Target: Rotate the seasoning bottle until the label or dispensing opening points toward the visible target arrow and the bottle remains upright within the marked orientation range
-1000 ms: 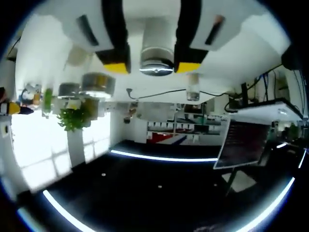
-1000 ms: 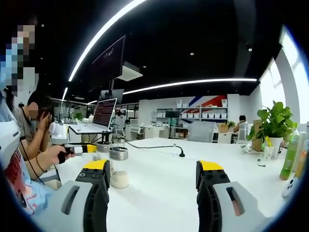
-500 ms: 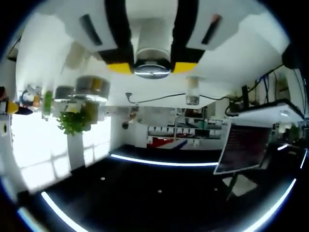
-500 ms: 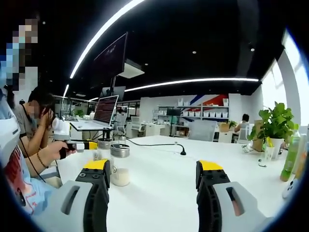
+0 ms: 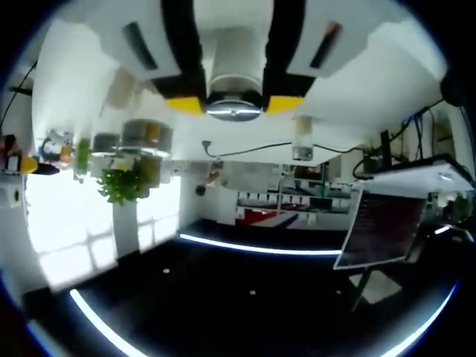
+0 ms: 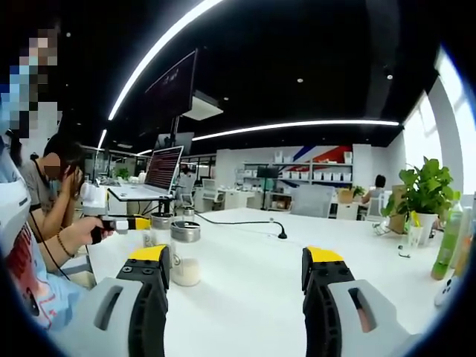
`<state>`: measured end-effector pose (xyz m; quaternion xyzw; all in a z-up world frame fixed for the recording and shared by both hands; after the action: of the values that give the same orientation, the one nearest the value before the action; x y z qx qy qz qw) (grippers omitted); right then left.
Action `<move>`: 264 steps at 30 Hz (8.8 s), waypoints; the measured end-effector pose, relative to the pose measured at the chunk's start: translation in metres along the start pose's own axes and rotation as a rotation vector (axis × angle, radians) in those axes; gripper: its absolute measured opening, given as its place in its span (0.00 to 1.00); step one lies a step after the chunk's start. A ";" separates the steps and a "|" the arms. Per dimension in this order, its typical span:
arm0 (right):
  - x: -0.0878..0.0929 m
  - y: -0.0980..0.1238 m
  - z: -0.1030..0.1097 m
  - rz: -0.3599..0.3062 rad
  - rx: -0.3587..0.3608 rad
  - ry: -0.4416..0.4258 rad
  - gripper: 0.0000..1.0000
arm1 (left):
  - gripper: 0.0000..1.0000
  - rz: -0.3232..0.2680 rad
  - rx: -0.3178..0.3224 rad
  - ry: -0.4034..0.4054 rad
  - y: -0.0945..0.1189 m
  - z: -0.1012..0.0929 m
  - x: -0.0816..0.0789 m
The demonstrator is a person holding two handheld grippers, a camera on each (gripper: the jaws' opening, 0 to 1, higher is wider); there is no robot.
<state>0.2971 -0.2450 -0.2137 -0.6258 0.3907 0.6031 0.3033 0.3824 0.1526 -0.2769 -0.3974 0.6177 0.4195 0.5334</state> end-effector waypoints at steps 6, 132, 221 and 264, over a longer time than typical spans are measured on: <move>0.000 -0.002 0.000 0.002 -0.003 -0.001 0.74 | 0.31 0.001 0.052 -0.012 0.001 0.004 0.000; 0.004 -0.012 0.013 0.003 -0.031 0.019 0.75 | 0.46 -0.024 0.232 -0.252 0.076 0.020 -0.052; -0.005 -0.008 0.007 0.025 0.012 0.102 0.76 | 0.53 -0.022 0.013 -0.110 -0.178 0.153 -0.031; 0.000 -0.010 -0.005 0.031 0.017 0.081 0.76 | 0.35 0.040 0.001 -0.103 -0.201 0.163 -0.028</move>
<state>0.3078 -0.2439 -0.2139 -0.6409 0.4175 0.5786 0.2831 0.6269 0.2408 -0.2813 -0.3629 0.5974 0.4496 0.5561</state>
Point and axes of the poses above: the point that each gripper's makers call its tool centre point, and the gripper's own axes: y roughly backward along the fingers, z roughly to its left, x roughly out of its underside, the point moved 9 cm from there along y, roughly backward along the fingers, and after that the axes turned 7 degrees about z, right-handed, at the moved point
